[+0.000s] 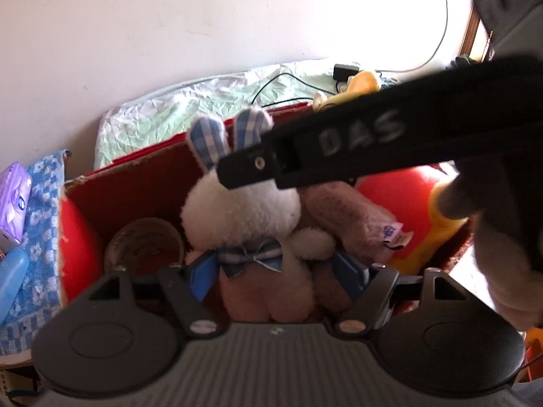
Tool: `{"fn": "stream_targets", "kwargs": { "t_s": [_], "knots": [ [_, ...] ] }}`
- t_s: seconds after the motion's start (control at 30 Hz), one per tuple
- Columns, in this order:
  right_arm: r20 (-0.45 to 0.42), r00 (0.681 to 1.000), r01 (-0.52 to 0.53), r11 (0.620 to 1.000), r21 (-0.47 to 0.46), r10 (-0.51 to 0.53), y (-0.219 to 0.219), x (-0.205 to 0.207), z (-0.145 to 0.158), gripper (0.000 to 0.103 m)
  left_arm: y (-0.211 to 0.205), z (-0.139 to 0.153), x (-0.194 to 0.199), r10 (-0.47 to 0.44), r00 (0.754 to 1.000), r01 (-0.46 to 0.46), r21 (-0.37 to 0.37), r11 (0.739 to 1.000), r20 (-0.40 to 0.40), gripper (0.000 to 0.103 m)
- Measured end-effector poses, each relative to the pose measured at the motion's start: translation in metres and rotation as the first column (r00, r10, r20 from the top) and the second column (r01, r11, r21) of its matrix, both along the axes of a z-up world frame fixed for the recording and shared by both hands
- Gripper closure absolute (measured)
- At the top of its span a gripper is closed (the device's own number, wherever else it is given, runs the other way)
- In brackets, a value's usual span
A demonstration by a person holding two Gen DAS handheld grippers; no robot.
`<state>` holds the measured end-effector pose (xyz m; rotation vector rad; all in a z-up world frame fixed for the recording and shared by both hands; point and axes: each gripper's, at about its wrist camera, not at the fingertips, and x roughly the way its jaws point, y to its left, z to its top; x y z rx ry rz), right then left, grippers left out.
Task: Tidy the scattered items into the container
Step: 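Lower the bunny into the red box and open the right tool, then withdraw the right tool up out of the red box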
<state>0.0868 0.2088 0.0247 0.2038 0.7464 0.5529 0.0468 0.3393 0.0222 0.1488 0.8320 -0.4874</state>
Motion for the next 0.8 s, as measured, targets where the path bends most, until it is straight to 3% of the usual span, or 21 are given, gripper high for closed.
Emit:
{"fn": "stream_targets", "kwargs": {
  "t_s": [0.17,0.27,0.6,0.8],
  "knots": [
    [-0.033,0.999,0.018,0.999,-0.049,-0.019,0.002,0.006,-0.013,0.072,0.002,0.005,-0.008,-0.024,1.0,0.025,-0.062,0.998,0.02,0.024],
    [-0.033,0.999,0.021,0.996,-0.081,-0.024,0.006,0.007,-0.018,0.071,-0.001,-0.004,0.001,-0.014,1.0,0.014,-0.064,0.998,-0.007,0.025],
    [-0.051,0.997,0.053,0.999,-0.002,-0.053,-0.007,0.007,-0.012,0.071,0.007,-0.013,0.003,0.001,1.0,-0.003,-0.12,0.993,-0.014,0.021],
    [-0.022,0.996,0.084,0.994,0.072,-0.082,-0.029,-0.009,0.002,0.071,0.011,0.003,-0.01,0.037,0.999,-0.032,-0.129,0.991,0.039,0.019]
  ]
}}
